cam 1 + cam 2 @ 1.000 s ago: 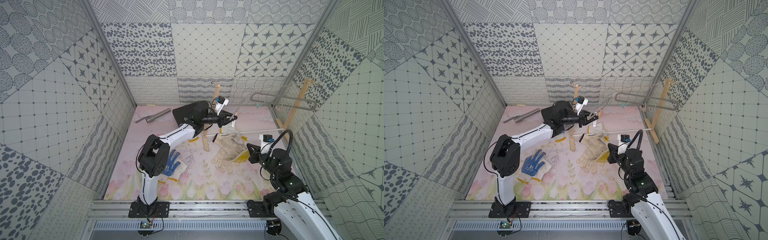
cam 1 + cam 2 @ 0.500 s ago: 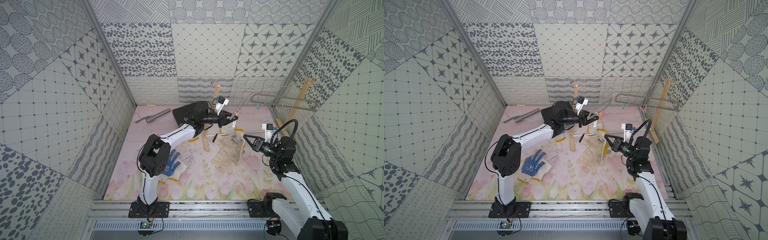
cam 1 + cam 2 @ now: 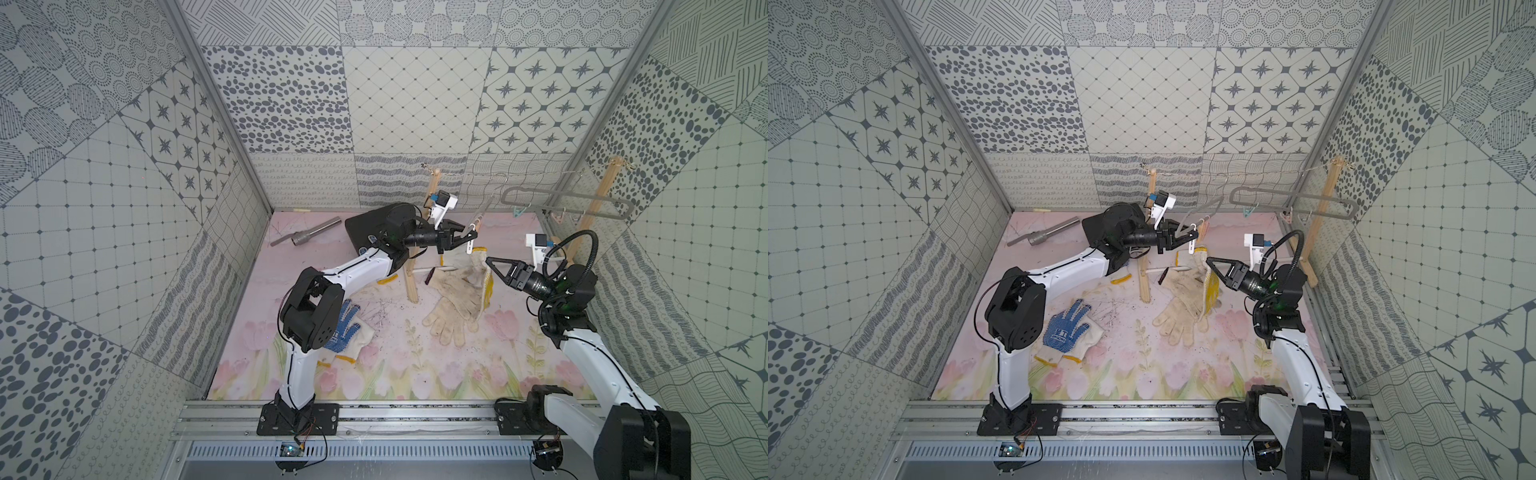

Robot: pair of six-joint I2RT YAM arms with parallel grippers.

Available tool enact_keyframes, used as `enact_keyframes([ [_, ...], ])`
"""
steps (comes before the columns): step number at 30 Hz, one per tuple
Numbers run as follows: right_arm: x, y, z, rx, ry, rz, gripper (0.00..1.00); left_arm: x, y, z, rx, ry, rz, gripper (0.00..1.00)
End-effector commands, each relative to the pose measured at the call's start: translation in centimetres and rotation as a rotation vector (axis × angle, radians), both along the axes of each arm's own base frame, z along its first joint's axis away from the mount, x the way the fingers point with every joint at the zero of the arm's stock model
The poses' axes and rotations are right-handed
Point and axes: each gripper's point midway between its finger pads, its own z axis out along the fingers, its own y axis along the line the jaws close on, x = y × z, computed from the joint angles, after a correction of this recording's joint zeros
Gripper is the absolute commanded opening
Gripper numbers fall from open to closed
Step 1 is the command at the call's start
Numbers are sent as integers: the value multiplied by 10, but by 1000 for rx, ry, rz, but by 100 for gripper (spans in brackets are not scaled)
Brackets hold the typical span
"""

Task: Clip the gloves onto a hanger to dry
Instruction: Clamp the glove onto the hanger.

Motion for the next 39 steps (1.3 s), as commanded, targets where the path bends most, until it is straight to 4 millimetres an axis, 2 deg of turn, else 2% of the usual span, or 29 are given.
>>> enact_keyframes([
  [1,-3,1,24,27,-55,18,0,-8,4,26,-83,-63,-47,0],
  [15,4,0,31,127,-21,11,0,-15,6,31,-100,-55,-87,0],
  [28,14,2,50,183,-49,-17,0,-17,7,26,-87,-51,-96,0],
  [29,15,2,49,183,-47,-18,0,-17,7,26,-87,-51,-97,1],
  [33,16,2,46,181,-42,-23,0,-17,7,27,-88,-51,-94,19],
  [35,17,2,44,175,-41,-27,0,-18,7,26,-88,-53,-94,30],
  [36,18,1,42,172,-35,-31,0,-17,8,25,-87,-52,-90,39],
  [39,18,1,37,155,-30,-44,0,-18,9,25,-87,-57,-83,51],
])
